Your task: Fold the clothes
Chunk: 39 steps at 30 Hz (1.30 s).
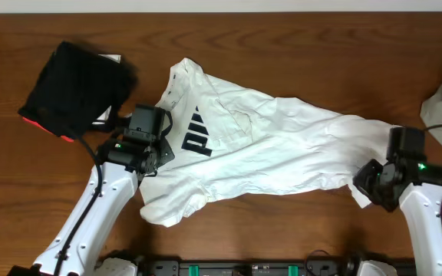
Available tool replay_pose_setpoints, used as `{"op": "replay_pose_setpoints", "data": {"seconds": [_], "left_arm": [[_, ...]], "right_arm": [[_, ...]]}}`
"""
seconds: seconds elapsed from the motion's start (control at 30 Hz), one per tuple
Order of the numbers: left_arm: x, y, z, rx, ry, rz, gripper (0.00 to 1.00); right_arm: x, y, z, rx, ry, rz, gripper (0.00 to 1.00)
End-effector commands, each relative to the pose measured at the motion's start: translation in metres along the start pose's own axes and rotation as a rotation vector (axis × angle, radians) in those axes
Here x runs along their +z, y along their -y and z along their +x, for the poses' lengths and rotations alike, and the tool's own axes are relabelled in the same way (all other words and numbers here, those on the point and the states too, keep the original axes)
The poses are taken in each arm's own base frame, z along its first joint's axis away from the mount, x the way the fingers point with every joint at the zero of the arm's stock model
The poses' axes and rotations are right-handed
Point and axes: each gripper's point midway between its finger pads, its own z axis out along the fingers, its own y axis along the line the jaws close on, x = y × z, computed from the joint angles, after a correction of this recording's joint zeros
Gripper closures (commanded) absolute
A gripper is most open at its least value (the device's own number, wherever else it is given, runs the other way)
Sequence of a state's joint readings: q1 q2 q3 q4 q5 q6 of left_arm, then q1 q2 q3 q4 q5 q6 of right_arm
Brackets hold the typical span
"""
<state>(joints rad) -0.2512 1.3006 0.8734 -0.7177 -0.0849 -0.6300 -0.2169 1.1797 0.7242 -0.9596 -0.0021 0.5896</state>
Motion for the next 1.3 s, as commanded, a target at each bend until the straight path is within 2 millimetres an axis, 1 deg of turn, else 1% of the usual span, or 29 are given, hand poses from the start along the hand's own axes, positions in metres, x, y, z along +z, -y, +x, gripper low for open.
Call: {"op": "replay_pose_setpoints", "data": {"seconds": [0.0,0.1,0.23,0.37,0.47,0.73,0.8,0.9,1.0,1.07,1.17,1.27], "left_arm": [[0.001,-0.003,0.000,0.006,-0.001,-0.010,0.93],[0.001,-0.003,0.000,0.006,-0.001,-0.010,0.93],[0.001,-0.003,0.000,0.006,-0.001,-0.010,0.93],[0.001,-0.003,0.000,0.006,-0.001,-0.010,0.93],[0.001,-0.003,0.000,0.006,-0.001,-0.010,0.93],[0.001,-0.003,0.000,0.006,-0.002,-0.010,0.93],[0.001,-0.003,0.000,0.006,-0.002,-0.010,0.93],[0.003,-0.002,0.000,0.006,-0.004,-0.012,0.93],[0.005,-0.003,0.001,0.008,-0.012,-0.019,0.92],[0.007,-0.003,0.002,0.009,-0.018,-0.024,0.92],[0.010,-0.004,0.004,0.011,-0.030,-0.033,0.92],[0.013,-0.005,0.005,0.013,-0.038,-0.040,0.92]], "right_arm": [[0.011,0.003,0.000,-0.021,-0.034,0.002,0.97],[0.021,0.002,-0.004,-0.027,-0.048,0.015,0.99],[0.042,-0.002,-0.013,-0.047,-0.056,0.036,0.99],[0.068,-0.008,-0.023,-0.100,-0.064,0.036,0.99],[0.083,-0.013,-0.032,-0.137,-0.050,0.035,0.99],[0.111,-0.018,-0.059,-0.139,0.018,0.062,0.99],[0.117,-0.023,-0.067,-0.143,0.026,0.057,0.99],[0.122,-0.035,-0.086,-0.187,0.034,0.052,0.99],[0.122,-0.049,-0.107,-0.257,0.052,0.041,0.99],[0.111,-0.057,-0.120,-0.272,0.065,0.035,0.98],[0.084,-0.067,-0.134,-0.271,0.068,0.034,0.95],[0.051,-0.068,-0.137,-0.260,0.048,0.048,0.89]]}}
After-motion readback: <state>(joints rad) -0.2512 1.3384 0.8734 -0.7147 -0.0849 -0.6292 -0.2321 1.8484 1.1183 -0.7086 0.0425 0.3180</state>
